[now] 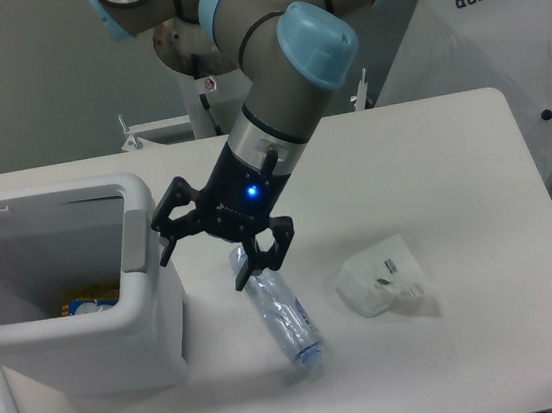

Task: Open the trash can
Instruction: 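Withdraw the gripper away from the opened trash can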

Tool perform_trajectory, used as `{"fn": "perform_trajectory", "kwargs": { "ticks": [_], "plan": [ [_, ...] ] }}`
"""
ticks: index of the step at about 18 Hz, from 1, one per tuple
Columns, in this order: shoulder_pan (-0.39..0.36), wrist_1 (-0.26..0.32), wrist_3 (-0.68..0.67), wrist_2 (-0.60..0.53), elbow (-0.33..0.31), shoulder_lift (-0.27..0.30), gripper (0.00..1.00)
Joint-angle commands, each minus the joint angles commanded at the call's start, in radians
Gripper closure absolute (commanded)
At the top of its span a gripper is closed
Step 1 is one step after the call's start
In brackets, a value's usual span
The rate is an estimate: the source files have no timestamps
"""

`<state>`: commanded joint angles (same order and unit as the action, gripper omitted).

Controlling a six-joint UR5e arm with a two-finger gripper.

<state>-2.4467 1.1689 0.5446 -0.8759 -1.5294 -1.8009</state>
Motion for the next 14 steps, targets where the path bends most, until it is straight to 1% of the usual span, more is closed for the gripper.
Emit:
{"fn": "perform_trajectory", "kwargs": {
  "ticks": [4, 7, 9, 11, 14],
  "plan": [
    [-0.006, -0.005, 0.002, 0.002, 0.020, -0.003, 0.00],
    [-0.031, -0.011, 0.009, 0.000, 0.031, -0.003, 0.00],
    [-0.046, -0.055, 0.009, 0.000, 0.028, -0.005, 0.00],
    [-0.055, -0.115, 0.009, 0.000, 0.018, -0.017, 0.00],
    [-0.087, -0.166, 0.011, 0.000, 0.014, -0.028, 0.00]
  ]
}}
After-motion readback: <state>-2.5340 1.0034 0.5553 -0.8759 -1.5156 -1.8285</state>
